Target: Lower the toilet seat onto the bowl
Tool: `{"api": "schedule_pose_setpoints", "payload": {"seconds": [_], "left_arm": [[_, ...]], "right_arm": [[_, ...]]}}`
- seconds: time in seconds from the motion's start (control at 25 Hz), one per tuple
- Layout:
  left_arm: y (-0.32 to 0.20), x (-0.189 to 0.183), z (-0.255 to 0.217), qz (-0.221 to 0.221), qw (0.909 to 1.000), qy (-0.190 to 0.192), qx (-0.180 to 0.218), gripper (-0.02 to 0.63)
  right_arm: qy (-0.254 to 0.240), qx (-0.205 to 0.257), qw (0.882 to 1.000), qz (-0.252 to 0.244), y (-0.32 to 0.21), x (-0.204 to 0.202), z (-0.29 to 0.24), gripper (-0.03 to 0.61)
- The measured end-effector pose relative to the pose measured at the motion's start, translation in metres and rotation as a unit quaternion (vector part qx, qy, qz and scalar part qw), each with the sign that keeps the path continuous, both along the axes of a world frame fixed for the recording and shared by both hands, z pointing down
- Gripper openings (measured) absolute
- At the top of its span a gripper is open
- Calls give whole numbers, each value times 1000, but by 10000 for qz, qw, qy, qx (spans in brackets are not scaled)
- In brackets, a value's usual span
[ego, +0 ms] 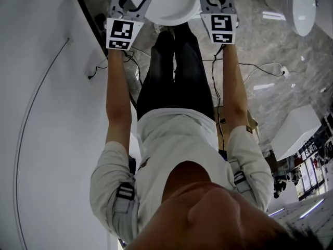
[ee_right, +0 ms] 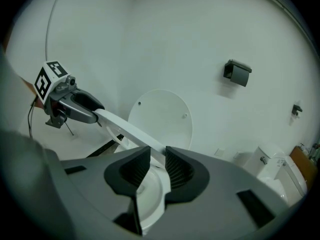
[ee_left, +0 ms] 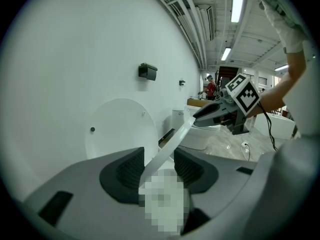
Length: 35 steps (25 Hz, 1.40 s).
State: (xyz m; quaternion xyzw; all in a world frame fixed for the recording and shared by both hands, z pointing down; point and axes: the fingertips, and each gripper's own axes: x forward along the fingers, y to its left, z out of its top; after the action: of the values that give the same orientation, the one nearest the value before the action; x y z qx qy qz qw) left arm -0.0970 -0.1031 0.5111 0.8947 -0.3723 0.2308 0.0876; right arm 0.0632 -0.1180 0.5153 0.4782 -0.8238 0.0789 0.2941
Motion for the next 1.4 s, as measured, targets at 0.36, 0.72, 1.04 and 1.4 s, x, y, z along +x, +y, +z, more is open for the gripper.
{"api": "schedule_pose_setpoints", "payload": {"seconds": [0.36, 0.72, 1.04, 1.4], "left_arm": [[21, -2, 11, 117, 9999, -62, -75, 199], [43, 9, 15, 92, 9998, -46, -189, 202], [58, 8, 35, 122, 9991, -178, -374, 204], [81, 16, 51, 128, 9980, -387, -483, 209]], "right_arm": [[-28, -233, 9997, 101, 20, -3, 12, 110], [-89, -467, 9989, 52, 40, 7, 19, 111], [-225, -626, 9978, -72, 55, 6, 38, 115], [-236, -757, 9964, -295, 78, 13, 53, 118]]}}
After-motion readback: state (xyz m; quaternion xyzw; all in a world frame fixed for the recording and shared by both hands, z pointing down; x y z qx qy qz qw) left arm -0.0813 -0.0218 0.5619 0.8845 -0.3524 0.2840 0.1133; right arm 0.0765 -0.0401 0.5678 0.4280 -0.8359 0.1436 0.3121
